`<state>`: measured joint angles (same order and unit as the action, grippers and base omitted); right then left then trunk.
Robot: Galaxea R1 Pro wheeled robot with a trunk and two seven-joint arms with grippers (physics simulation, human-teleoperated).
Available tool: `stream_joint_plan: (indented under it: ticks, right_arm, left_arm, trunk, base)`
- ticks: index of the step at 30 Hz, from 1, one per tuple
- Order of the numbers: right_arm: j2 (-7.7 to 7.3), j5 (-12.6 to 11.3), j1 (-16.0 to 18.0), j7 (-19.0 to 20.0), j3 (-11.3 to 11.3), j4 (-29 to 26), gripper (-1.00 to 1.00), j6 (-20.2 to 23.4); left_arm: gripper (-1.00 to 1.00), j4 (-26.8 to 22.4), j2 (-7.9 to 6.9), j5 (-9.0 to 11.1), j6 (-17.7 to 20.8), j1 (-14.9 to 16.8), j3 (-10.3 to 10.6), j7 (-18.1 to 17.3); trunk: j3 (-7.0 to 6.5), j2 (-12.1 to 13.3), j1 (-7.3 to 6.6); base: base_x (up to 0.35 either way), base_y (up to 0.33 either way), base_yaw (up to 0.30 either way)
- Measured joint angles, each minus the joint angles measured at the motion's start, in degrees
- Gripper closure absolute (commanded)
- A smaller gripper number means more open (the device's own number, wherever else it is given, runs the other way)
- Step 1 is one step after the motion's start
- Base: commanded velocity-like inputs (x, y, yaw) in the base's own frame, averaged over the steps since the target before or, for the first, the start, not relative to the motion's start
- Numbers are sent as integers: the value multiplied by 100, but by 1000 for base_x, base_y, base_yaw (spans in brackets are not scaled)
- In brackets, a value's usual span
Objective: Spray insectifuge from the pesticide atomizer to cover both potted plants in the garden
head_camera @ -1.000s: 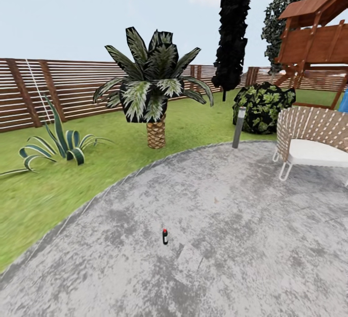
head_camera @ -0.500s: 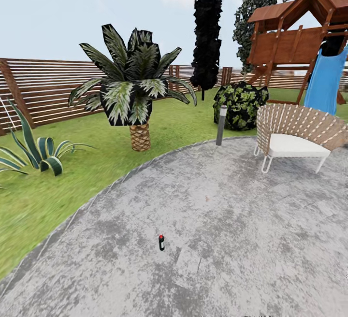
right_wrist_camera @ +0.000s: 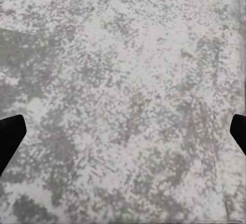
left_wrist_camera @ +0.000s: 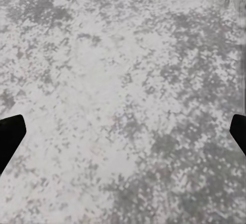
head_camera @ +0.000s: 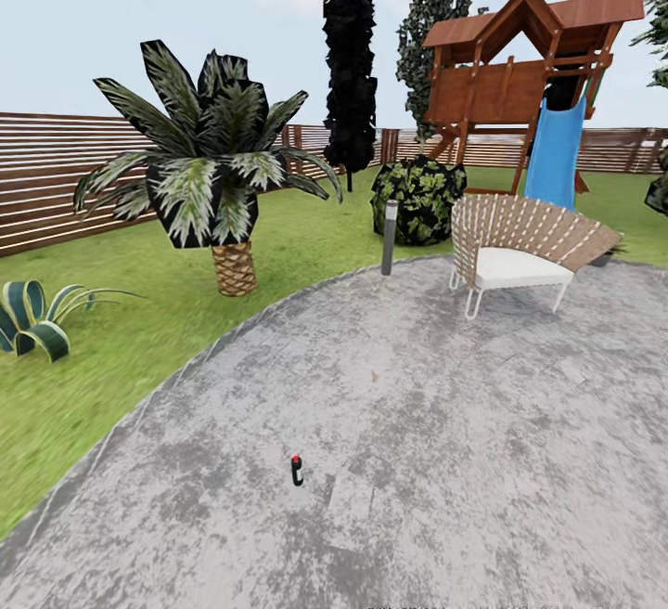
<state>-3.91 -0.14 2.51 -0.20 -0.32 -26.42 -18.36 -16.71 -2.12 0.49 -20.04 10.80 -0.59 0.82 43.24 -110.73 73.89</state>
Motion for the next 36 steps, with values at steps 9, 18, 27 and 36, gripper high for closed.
stream_joint_plan:
  ticks: [9, 18, 27, 36]
  right_arm:
    - [1, 2, 1, -3, 6, -1, -100, 0]
    - [11, -9, 1, -3, 21, -42, -100, -1]
    - [13, -10, 1, -4, 16, -43, -100, -1]
    - [12, -9, 0, -1, 16, -25, -100, 0]
  left_arm:
    - [-100, 0, 1, 0, 0, -1, -1, 0]
    - [-100, 1, -1, 0, 1, -2, 0, 0]
    - [-100, 4, -3, 0, 1, -2, -3, 0]
    - [-100, 7, 1, 0, 0, -1, -1, 0]
  trunk:
    - [0, 0, 0]
    - [17, 0, 0]
    - [86, 0, 0]
    - [97, 0, 0]
  base:
    - [0, 21, -230]
    - [0, 1, -20]
    - [0, 0, -42]
    - [0, 0, -74]
